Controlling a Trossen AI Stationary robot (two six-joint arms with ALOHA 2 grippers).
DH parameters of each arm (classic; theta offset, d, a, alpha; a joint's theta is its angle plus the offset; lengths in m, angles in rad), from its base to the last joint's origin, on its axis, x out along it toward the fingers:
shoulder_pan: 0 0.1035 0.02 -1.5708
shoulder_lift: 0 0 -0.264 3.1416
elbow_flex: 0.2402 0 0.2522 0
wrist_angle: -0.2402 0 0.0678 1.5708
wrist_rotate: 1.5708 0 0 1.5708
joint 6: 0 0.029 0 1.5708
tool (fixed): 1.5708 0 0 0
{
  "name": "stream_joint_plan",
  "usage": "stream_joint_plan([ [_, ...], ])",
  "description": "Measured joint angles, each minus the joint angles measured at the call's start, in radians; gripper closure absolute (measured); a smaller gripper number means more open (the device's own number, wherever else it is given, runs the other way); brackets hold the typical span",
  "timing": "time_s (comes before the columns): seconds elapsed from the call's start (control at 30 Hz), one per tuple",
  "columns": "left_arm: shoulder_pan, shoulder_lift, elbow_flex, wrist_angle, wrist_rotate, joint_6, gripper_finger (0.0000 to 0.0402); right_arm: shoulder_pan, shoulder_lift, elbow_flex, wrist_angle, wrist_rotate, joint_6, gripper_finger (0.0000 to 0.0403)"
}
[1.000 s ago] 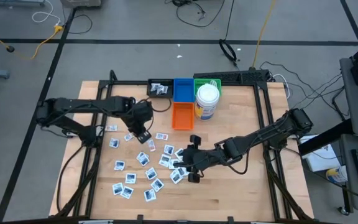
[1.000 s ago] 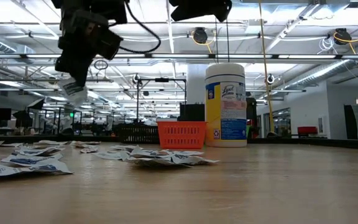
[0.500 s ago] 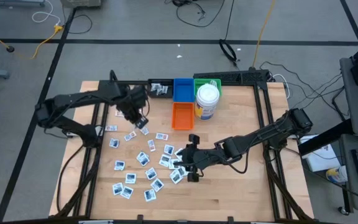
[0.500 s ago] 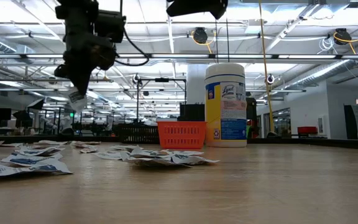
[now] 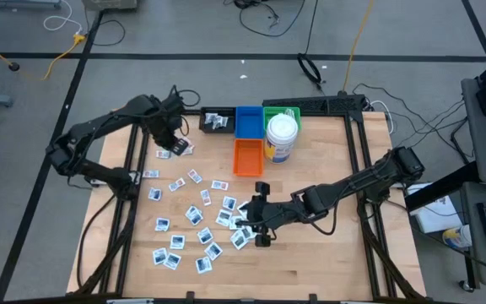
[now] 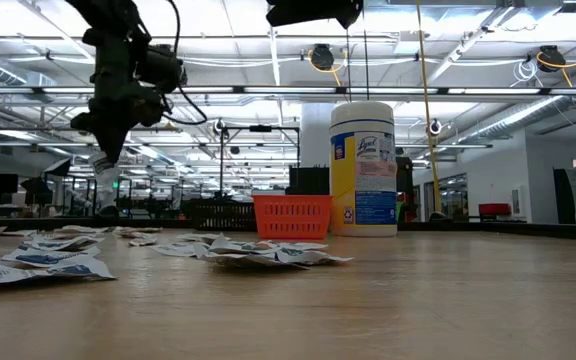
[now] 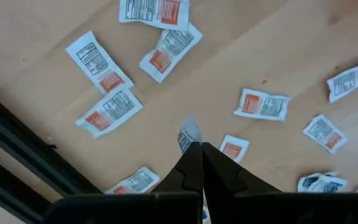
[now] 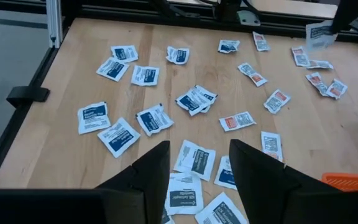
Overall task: Pick & Place First Aid Supplies
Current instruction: Put the gray towelette pack into the black bin
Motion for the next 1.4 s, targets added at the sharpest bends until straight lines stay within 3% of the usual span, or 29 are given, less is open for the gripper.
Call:
stream_joint_plan([
  [0.13, 0.026, 0.076, 0.045, 0.001, -0.002, 0.024, 0.0401, -0.005, 0.0, 0.0, -0.002, 0.001, -0.014, 0.0243],
  [0.3, 0.045, 0.238, 0.187, 0.002, -0.014, 0.07, 0.0401, -0.02, -0.012, 0.0, -0.04, 0.0, -0.02, 0.0247],
  [0.87, 0.109, 0.765, 0.989, -0.176, -0.042, 0.153, 0.0401, -0.071, -0.13, 0.001, -0.331, 0.002, -0.155, 0.0248],
  [1.4, 0.055, 0.866, 1.013, -0.083, -0.121, 0.146, 0.0401, -0.118, -0.129, 0.0, -0.393, -0.08, -0.153, 0.0249],
])
